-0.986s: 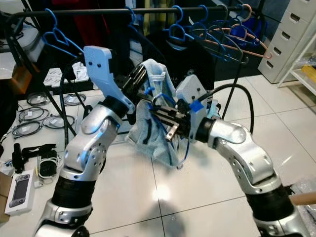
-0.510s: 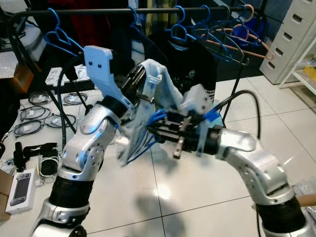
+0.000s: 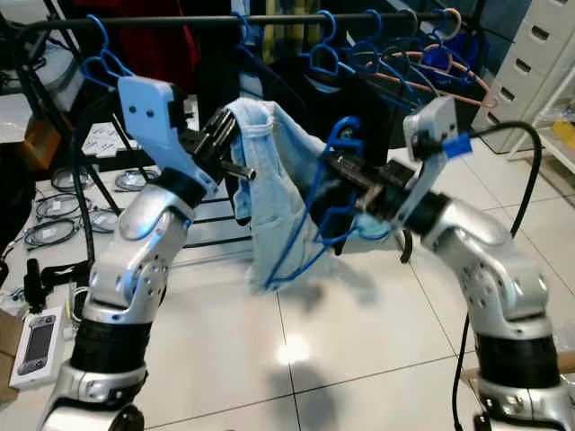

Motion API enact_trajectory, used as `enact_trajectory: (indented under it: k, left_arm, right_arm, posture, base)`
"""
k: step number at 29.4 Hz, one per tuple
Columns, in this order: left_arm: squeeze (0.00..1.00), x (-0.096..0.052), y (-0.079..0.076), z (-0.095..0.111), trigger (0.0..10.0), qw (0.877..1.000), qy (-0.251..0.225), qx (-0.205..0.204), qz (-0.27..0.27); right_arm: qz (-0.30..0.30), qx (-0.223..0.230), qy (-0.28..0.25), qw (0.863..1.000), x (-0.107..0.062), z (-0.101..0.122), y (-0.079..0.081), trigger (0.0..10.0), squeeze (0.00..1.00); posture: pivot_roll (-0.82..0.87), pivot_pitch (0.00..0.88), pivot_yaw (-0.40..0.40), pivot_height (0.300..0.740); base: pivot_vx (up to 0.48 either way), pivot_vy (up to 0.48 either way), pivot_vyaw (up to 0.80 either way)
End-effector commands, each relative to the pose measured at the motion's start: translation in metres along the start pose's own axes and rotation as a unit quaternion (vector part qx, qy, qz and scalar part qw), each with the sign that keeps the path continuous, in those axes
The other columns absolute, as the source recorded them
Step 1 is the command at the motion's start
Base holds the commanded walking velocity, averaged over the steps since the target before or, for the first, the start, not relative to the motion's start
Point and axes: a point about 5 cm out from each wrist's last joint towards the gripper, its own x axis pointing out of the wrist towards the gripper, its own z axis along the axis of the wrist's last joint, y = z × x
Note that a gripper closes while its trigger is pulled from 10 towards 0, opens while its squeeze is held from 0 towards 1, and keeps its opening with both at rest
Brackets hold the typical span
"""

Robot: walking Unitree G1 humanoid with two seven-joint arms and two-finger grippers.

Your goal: Hang hanger

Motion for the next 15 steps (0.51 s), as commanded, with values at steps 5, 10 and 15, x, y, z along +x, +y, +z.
enact_trajectory:
  k: [5,10,15]
  left_arm:
    - [0.0,-0.002,-0.01,0.003,10.0,0.999,-0.009,-0.005,-0.038]
    - [0.0,-0.002,-0.014,-0.002,10.0,0.999,-0.002,0.0,-0.048]
    - [0.0,-0.003,-0.014,-0.003,10.0,0.999,0.001,-0.002,-0.052]
  right_arm:
    - [0.003,0.054,-0.099,0.994,-0.002,0.027,-0.004,0.0,0.0]
    - [0.008,0.103,-0.165,0.981,-0.004,0.04,-0.003,0.0,0.0]
    - [-0.011,0.12,-0.197,0.973,-0.005,0.047,-0.008,0.0,0.0]
  posture:
    - [-0.08,0.162,0.023,0.74]
    - [-0.09,0.163,0.026,0.74]
    - [-0.09,0.164,0.029,0.74]
  base:
    - [0.0,0.0,0.0]
    - [0.0,0.0,0.0]
    - [0.0,0.0,0.0]
